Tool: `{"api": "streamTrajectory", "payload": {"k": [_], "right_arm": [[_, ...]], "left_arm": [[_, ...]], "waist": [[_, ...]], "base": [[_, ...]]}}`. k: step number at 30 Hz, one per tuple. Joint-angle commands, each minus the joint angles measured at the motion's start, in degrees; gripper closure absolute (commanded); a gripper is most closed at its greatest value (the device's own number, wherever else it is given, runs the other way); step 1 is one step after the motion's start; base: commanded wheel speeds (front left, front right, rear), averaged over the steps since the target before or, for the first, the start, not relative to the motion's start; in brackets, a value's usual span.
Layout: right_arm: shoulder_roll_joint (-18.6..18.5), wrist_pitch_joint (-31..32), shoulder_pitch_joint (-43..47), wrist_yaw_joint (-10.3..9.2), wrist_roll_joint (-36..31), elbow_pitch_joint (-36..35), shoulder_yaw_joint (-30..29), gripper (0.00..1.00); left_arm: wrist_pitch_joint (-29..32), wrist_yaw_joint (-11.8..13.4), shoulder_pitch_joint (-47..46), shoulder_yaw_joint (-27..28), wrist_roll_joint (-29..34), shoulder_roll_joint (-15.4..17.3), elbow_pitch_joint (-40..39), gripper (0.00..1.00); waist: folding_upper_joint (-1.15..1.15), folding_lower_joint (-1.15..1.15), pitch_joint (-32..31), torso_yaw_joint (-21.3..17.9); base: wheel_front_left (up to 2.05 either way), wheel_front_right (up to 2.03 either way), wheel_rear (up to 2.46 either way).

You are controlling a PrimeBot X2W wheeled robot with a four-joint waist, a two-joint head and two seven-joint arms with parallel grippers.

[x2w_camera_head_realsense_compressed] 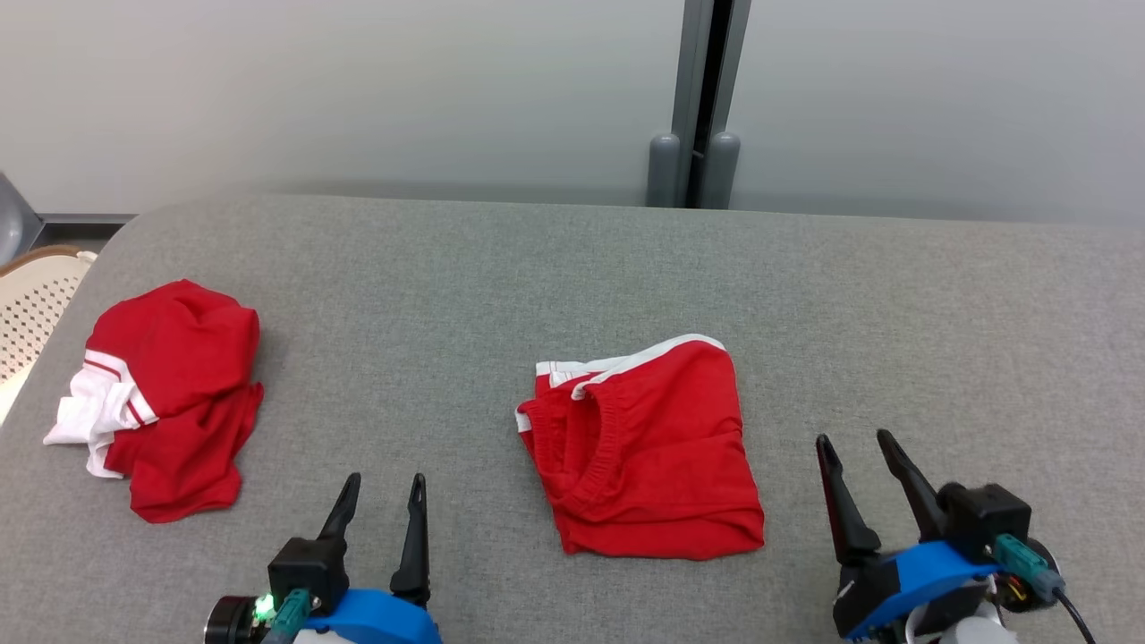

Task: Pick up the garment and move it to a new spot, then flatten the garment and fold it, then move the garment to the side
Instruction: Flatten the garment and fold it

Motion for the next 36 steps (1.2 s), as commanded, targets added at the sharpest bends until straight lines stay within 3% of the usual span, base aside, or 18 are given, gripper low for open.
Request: {"api": "streamTrajectory", "payload": {"k": [1, 18, 28, 36], "right_arm": [[-0.06, -0.19, 1.75, 0.00, -0.52, 0.25, -0.99, 0.00], [-0.06, -0.19, 3.04, 0.00, 1.40, 2.50, -0.69, 0.00], [-0.14, 0.57, -4.89, 0.01, 15.48, 5.68, 16.43, 0.00], [-0.15, 1.56, -11.02, 0.00, 25.83, 10.94, 24.59, 0.00]], "left_arm": [[-0.14, 0.42, 1.20, 0.53, 0.64, 0.05, -0.32, 0.00], [-0.14, -0.03, 2.95, -0.26, 1.53, -0.31, -0.98, 0.00], [-0.14, -0.11, 1.55, -2.80, -0.66, -0.30, 0.11, 0.00], [-0.14, -0.04, 0.61, -3.58, -1.62, -0.31, 0.86, 0.00]], "waist": [[0.00, 0.01, -0.67, -0.50], [0.00, 0.01, -0.72, -0.18], [0.00, 0.01, 2.25, 3.16], [0.00, 0.01, 3.84, 6.84]], "base": [[0.00, 0.00, 0.00], [0.00, 0.00, 0.00], [0.00, 0.00, 0.00], [0.00, 0.00, 0.00]]}}
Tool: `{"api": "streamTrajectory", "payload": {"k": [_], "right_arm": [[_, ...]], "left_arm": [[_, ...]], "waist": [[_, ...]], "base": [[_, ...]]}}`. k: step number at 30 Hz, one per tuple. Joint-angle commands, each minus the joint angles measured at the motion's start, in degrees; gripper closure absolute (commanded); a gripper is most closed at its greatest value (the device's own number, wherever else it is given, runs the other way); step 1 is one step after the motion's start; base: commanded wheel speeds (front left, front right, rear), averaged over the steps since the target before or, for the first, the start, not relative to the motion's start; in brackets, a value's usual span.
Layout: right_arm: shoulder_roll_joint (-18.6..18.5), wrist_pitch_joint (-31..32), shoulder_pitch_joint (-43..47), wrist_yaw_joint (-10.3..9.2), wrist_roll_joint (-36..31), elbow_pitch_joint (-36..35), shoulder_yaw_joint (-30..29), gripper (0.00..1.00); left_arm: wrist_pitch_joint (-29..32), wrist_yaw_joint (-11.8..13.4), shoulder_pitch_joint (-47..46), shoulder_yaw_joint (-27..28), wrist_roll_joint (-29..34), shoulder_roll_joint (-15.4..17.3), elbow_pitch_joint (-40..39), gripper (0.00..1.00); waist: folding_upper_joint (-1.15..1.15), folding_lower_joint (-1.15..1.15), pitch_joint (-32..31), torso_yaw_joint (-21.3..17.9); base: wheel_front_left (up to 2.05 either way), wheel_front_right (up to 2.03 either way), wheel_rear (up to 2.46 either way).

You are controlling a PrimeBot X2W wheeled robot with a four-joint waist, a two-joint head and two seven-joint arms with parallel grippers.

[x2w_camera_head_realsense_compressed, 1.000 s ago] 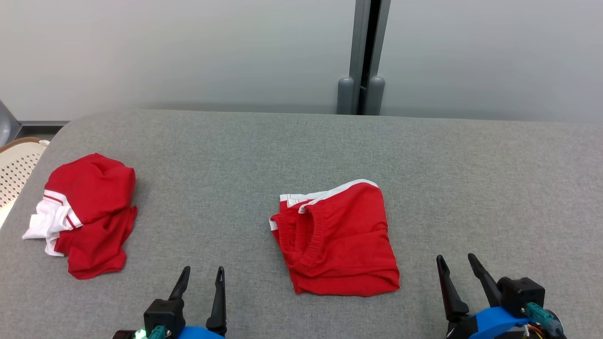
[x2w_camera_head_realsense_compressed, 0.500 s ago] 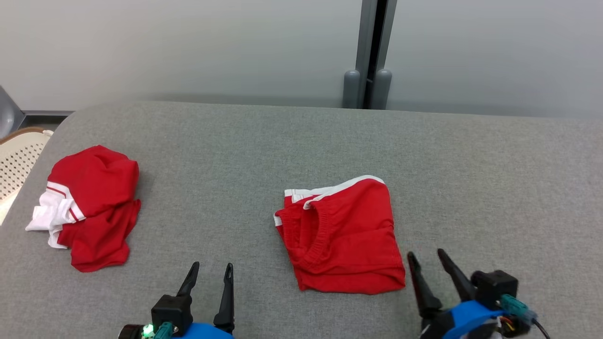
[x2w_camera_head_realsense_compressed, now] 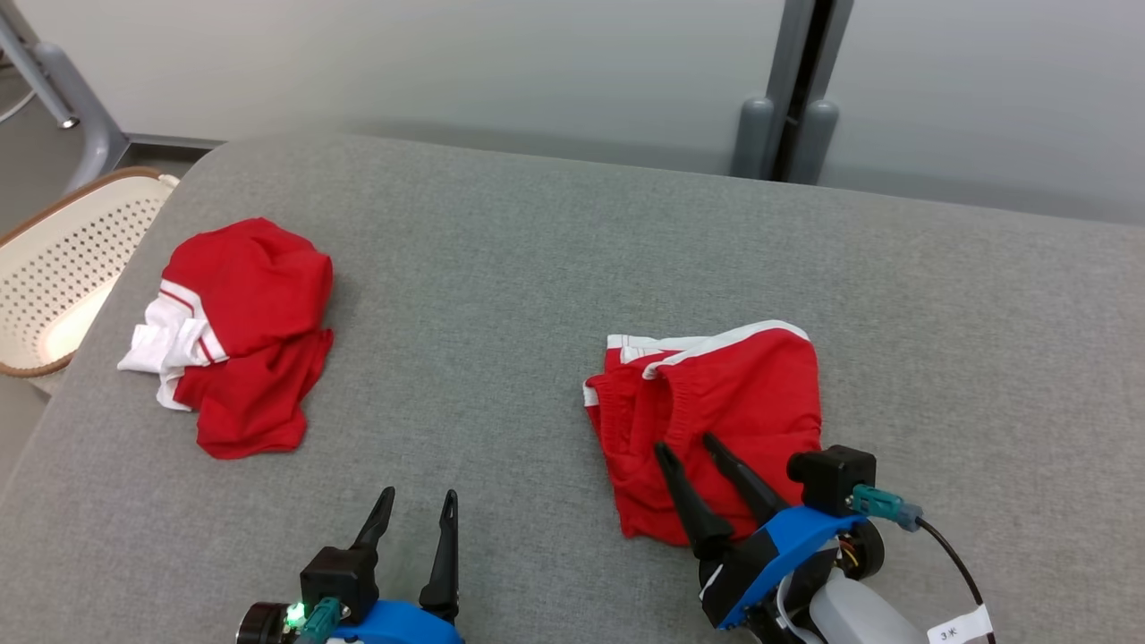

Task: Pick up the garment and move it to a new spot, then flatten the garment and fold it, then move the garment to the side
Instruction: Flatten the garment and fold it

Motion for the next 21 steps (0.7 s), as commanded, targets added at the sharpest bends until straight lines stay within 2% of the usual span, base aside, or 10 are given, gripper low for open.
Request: {"api": "streamTrajectory", "payload": {"k": [1, 10, 11, 13, 21], "right_arm": [[-0.24, -0.02, -1.01, 0.02, 0.65, 0.57, 0.53, 0.00], [-0.23, -1.27, -4.42, 0.02, 4.78, 4.56, 4.29, 0.00], [-0.23, -1.38, -4.75, 0.02, 4.95, 4.81, 4.55, 0.47], [-0.22, -1.48, -5.51, 0.02, 5.26, 5.14, 5.20, 1.00], [-0.19, -1.70, -9.77, 0.02, 3.65, 4.94, 8.16, 1.00]], "left_arm": [[-0.14, 0.01, -0.49, 0.06, -0.07, -0.02, 0.11, 0.00], [-0.14, 0.17, -0.71, -0.74, -0.69, -0.03, -0.16, 0.00], [-0.14, 0.14, -0.92, -0.96, -0.84, -0.03, -0.20, 0.00], [-0.14, -0.01, -1.27, -1.49, -0.95, -0.03, -0.30, 0.00], [-0.14, -0.37, -2.45, -3.72, -1.54, -0.03, -0.14, 0.00]], "waist": [[0.00, 0.00, 0.48, 0.61], [0.00, 0.00, 1.20, 1.28], [0.00, 0.00, 1.34, 1.26], [0.00, 0.00, 1.60, 1.27], [0.00, 0.00, 2.30, 2.54]], "base": [[0.00, 0.00, 0.00], [0.00, 0.00, 0.00], [0.00, 0.00, 0.00], [0.00, 0.00, 0.00], [0.00, 0.00, 0.00]]}}
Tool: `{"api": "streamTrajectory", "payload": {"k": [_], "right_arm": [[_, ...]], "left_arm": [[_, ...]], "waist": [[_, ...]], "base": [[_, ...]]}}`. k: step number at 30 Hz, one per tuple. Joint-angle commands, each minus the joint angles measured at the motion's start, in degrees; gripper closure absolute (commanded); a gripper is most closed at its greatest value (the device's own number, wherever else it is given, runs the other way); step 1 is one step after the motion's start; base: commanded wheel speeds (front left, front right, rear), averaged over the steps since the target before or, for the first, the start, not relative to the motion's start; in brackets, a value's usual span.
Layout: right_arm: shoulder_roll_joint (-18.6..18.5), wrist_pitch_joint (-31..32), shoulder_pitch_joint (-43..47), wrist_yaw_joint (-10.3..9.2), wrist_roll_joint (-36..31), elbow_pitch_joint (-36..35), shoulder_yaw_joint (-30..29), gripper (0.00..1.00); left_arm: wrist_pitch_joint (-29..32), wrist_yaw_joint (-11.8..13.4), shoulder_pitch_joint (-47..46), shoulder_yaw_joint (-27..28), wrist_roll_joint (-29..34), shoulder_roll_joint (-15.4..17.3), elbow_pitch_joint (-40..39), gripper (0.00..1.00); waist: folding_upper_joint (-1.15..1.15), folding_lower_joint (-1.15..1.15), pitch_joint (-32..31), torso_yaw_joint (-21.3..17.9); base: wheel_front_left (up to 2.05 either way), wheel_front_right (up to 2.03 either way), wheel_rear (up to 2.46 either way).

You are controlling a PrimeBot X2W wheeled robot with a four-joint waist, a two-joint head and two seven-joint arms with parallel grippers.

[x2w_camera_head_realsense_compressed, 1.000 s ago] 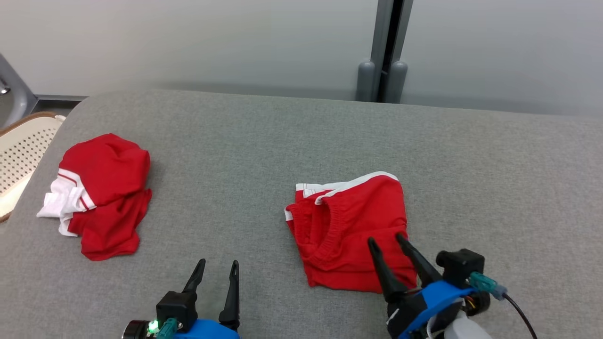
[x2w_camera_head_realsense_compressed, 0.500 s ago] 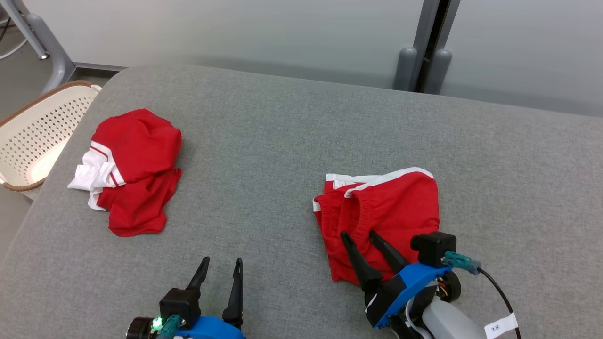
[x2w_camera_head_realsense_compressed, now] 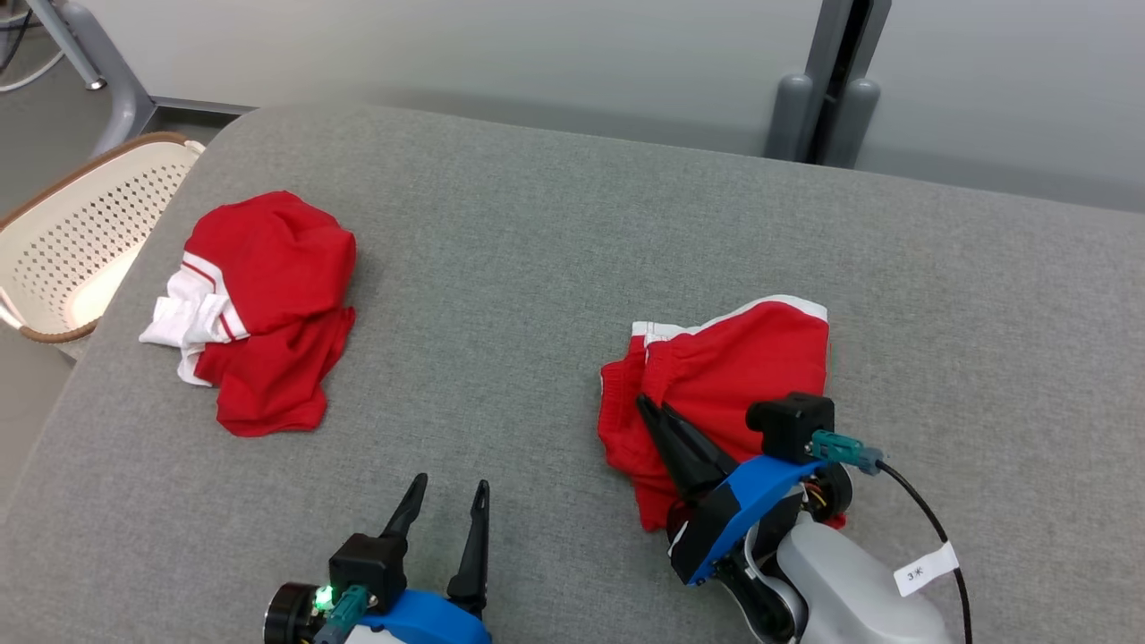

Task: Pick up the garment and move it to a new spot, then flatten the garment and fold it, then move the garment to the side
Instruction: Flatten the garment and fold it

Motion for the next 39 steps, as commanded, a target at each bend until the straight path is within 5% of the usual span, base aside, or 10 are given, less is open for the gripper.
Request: {"api": "streamTrajectory", "payload": {"k": [1, 4, 5, 6, 7, 13, 20, 28, 39], "right_arm": [[-0.14, -0.23, -1.32, 0.02, -0.80, 0.55, 0.57, 1.00], [-0.15, -0.20, -2.37, 0.02, -3.04, 4.02, 2.10, 1.00], [-0.19, 0.14, -2.79, 0.02, -4.06, 5.55, 2.51, 0.89], [-0.19, 0.56, -3.25, 0.02, -5.26, 7.23, 2.83, 0.53], [-0.18, 0.88, -3.63, 0.02, -6.51, 8.87, 2.91, 0.00], [-0.17, 0.54, -3.04, 0.02, -12.02, 12.69, 1.50, 0.00], [-0.16, -0.20, 0.48, 0.02, -13.76, 7.59, -2.65, 0.00], [-0.16, -0.22, 10.48, 0.02, -22.58, -10.56, -20.43, 0.00], [-0.10, -0.23, 22.73, 0.02, -26.52, -16.03, -32.46, 0.00]], "left_arm": [[-0.14, -0.16, -0.89, -0.43, -0.34, -0.04, 0.16, 0.00], [-0.14, -0.07, -0.83, -1.31, -0.92, -0.02, 0.70, 0.00], [-0.14, 0.04, -0.78, -1.50, -1.14, -0.03, 0.85, 0.00], [-0.14, 0.14, -0.71, -1.57, -1.27, -0.04, 1.01, 0.00], [-0.14, 0.22, -0.67, -1.56, -1.52, -0.03, 1.13, 0.00], [-0.14, 0.83, -0.12, -0.52, -2.02, -0.03, 1.61, 0.00], [-0.14, 1.27, -0.12, 1.82, -2.17, -0.03, 0.95, 0.00], [-0.15, 1.86, -0.10, 6.54, 0.38, -0.01, -0.65, 0.00], [-0.14, 2.03, 4.75, 9.96, 3.67, -0.04, -2.23, 0.00]], "waist": [[0.00, -0.01, 0.07, 0.46], [0.00, -0.01, -0.02, 1.41], [0.00, -0.01, -0.02, 1.65], [0.00, -0.01, -0.03, 1.83], [0.00, -0.01, -0.03, 1.97], [0.00, -0.01, -0.57, 0.90], [0.00, -0.01, -2.52, -3.32], [0.00, -0.01, -5.23, -8.94], [0.00, -0.01, -8.04, -12.32]], "base": [[0.00, 0.00, 0.00], [0.00, 0.00, 0.00], [0.00, 0.00, 0.00], [0.00, 0.00, 0.00], [0.00, 0.00, 0.00], [0.00, 0.00, 0.00], [0.00, 0.00, 0.00], [0.00, 0.00, 0.00], [0.00, 0.00, 0.00]]}}
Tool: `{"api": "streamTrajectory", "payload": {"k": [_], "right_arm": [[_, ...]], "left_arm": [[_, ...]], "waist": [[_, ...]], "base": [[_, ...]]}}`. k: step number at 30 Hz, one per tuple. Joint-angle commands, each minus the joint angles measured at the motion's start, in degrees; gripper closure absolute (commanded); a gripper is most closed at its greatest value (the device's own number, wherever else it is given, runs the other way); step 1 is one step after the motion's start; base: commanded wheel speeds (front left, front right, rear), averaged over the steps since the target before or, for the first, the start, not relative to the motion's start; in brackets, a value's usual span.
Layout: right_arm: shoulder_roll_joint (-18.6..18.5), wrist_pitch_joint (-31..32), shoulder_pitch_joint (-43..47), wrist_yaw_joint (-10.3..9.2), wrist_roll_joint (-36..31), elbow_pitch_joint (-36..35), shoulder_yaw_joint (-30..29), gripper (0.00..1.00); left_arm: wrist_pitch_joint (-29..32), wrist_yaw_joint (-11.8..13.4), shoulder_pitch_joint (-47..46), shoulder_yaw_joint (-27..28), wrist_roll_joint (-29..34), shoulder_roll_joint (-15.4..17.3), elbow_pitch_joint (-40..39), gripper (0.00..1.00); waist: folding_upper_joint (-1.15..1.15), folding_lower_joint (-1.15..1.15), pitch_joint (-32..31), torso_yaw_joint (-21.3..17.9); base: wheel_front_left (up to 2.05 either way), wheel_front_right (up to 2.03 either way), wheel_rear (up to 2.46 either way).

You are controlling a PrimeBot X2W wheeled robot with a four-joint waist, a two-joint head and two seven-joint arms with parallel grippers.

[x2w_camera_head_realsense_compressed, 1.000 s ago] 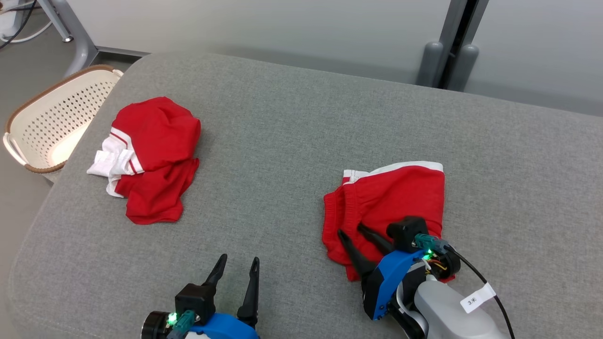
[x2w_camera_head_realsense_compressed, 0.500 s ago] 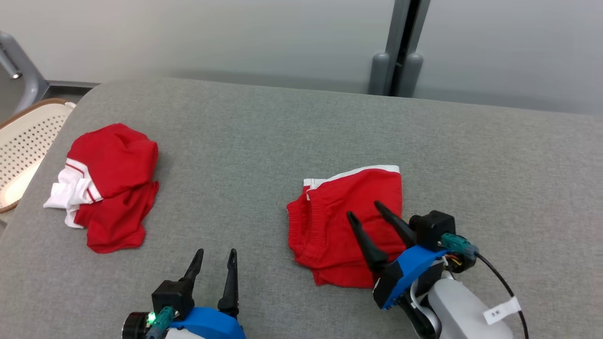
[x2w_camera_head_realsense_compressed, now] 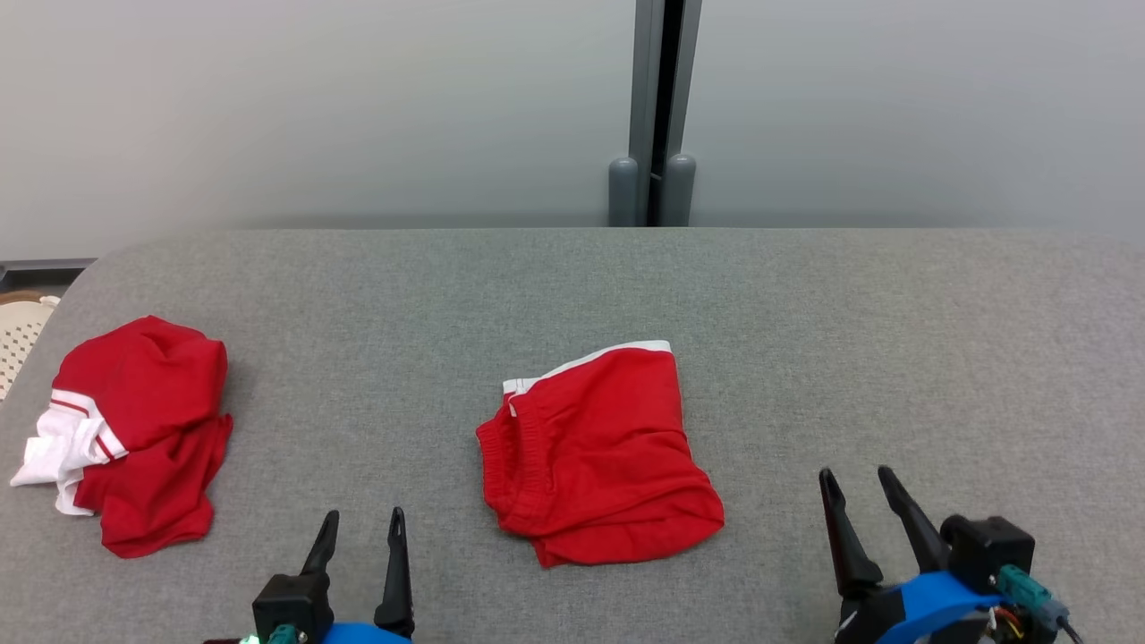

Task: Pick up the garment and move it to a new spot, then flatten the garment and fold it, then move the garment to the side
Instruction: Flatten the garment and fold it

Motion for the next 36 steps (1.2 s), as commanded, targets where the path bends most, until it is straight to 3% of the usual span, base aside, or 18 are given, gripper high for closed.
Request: {"api": "streamTrajectory", "payload": {"k": [1, 12, 22, 31, 32, 33, 34, 35, 36], "right_arm": [[-0.07, -0.17, 1.07, 0.01, -0.39, 0.34, -0.10, 0.00], [-0.07, -0.18, 0.88, 0.01, 0.96, 2.42, -0.12, 0.00], [-0.11, 0.05, -5.34, 0.01, 4.90, 11.40, 10.07, 0.00], [-0.10, -0.15, -10.92, 0.01, 5.66, 18.97, 13.02, 0.00], [-0.11, -0.17, -11.36, 0.01, 5.34, 19.56, 13.17, 0.10], [-0.11, -0.17, -11.79, 0.01, 5.07, 19.92, 13.10, 0.32], [-0.11, -0.18, -12.13, 0.01, 5.02, 19.91, 12.92, 0.57], [-0.10, -0.19, -12.29, 0.01, 5.02, 19.83, 12.78, 0.94], [-0.10, -0.19, -12.38, 0.01, 5.37, 19.25, 12.73, 1.00]], "left_arm": [[-0.14, 0.02, 0.58, -0.15, 0.18, 0.01, -0.20, 0.00], [-0.14, -0.27, 1.99, -0.93, 0.53, 0.01, -1.16, 0.00], [-0.14, -0.97, 0.44, -2.86, -0.31, 0.01, 0.12, 0.00], [-0.14, -1.40, -0.19, -2.64, -0.53, 0.00, 0.99, 0.00], [-0.14, -1.50, -0.30, -2.56, -0.52, 0.00, 1.00, 0.00], [-0.14, -1.48, -0.38, -2.53, -0.52, 0.00, 1.03, 0.00], [-0.14, -1.53, -0.48, -2.49, -0.53, 0.00, 1.04, 0.00], [-0.14, -1.59, -0.63, -2.55, -0.64, 0.00, 1.07, 0.00], [-0.14, -1.64, -0.82, -2.68, -0.78, 0.00, 1.04, 0.00]], "waist": [[0.00, 0.00, -0.33, -0.31], [0.00, 0.00, -0.83, 0.14], [0.00, 0.00, 1.43, 3.30], [0.00, 0.00, 2.97, 5.24], [0.00, 0.00, 3.12, 5.30], [0.00, 0.00, 3.30, 5.35], [0.00, 0.00, 3.46, 5.39], [0.00, 0.00, 3.59, 5.41], [0.00, 0.00, 3.73, 5.41]], "base": [[0.00, 0.00, 0.00], [0.00, 0.00, 0.00], [0.00, 0.00, 0.00], [0.00, 0.00, 0.00], [0.00, 0.00, 0.00], [0.00, 0.00, 0.00], [0.00, 0.00, 0.00], [0.00, 0.00, 0.00], [0.00, 0.00, 0.00]]}}
